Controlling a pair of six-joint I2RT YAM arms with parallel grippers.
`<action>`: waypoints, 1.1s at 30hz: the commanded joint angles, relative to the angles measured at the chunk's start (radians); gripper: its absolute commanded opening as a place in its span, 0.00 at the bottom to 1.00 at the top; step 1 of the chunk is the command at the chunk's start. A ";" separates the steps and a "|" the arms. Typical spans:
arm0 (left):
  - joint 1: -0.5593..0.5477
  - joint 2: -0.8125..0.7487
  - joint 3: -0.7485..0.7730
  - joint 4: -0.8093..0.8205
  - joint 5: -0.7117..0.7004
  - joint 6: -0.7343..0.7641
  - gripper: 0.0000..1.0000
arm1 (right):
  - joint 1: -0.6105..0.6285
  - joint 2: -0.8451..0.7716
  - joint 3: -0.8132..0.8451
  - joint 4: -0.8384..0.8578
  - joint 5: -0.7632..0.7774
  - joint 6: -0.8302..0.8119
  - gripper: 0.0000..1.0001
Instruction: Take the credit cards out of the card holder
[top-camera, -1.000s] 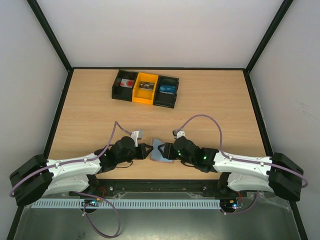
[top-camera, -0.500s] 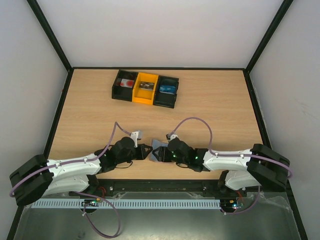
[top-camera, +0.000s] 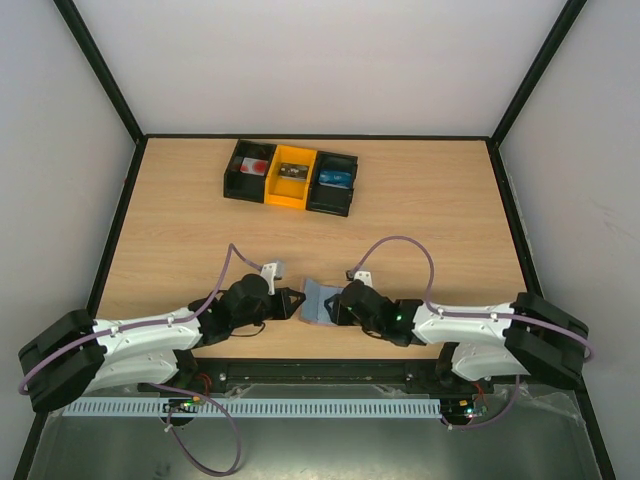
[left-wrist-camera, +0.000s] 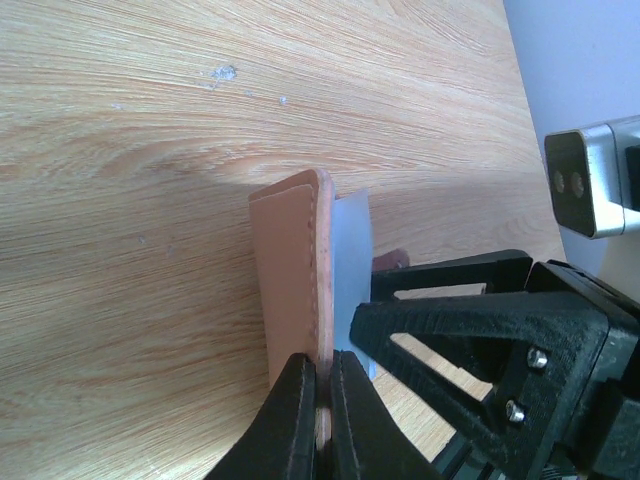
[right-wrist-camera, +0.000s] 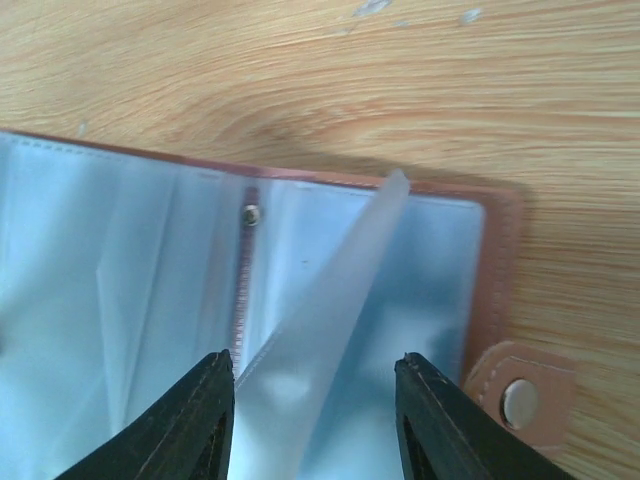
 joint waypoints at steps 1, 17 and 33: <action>-0.006 -0.023 -0.016 0.030 -0.001 -0.007 0.03 | 0.006 -0.071 -0.027 -0.125 0.134 0.011 0.42; -0.006 0.003 -0.015 0.042 0.011 -0.005 0.03 | 0.006 -0.186 -0.086 0.145 -0.037 0.029 0.43; -0.006 0.038 0.016 0.037 0.028 0.012 0.03 | 0.006 0.065 -0.085 0.320 -0.141 0.020 0.44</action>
